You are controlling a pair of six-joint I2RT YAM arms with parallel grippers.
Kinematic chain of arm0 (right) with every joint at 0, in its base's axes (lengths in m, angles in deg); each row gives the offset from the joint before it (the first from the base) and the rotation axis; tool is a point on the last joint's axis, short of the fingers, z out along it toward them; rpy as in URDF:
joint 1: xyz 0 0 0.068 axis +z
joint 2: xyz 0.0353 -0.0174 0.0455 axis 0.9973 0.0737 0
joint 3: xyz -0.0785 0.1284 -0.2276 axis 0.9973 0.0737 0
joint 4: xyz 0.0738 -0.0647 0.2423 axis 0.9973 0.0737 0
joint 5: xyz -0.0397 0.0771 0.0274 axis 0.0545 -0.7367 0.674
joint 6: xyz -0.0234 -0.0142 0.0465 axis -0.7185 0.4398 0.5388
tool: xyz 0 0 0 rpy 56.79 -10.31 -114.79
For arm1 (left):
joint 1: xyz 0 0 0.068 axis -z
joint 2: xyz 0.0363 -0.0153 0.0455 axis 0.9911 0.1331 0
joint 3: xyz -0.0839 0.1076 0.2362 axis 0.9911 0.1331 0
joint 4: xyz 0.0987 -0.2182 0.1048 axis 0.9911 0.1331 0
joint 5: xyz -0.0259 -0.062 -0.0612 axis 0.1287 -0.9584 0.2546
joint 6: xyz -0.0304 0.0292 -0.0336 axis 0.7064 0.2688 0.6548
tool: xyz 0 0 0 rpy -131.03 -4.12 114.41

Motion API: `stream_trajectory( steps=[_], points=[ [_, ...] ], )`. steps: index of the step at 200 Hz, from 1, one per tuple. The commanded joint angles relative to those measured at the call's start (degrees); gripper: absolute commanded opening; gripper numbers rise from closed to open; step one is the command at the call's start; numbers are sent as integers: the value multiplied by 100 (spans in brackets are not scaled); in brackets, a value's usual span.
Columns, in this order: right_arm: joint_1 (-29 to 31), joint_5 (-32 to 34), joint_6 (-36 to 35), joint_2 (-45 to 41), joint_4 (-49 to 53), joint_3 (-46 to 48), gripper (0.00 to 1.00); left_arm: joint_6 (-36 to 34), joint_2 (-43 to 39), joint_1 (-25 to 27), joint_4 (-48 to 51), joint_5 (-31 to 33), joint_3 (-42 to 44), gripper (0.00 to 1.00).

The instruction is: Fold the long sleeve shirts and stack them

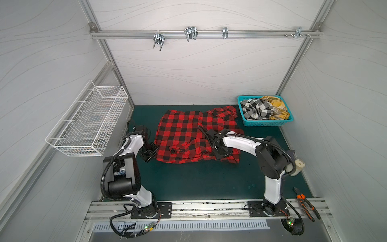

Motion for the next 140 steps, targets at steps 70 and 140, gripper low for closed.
stream_trajectory(
  steps=[70,140],
  points=[
    [-224,-482,-167,42,-53,-230,47,-138,156,-20,45,145,-110,0],
    [-48,-60,-139,191,186,-544,13,-46,165,-25,101,180,-220,0]
  ],
)
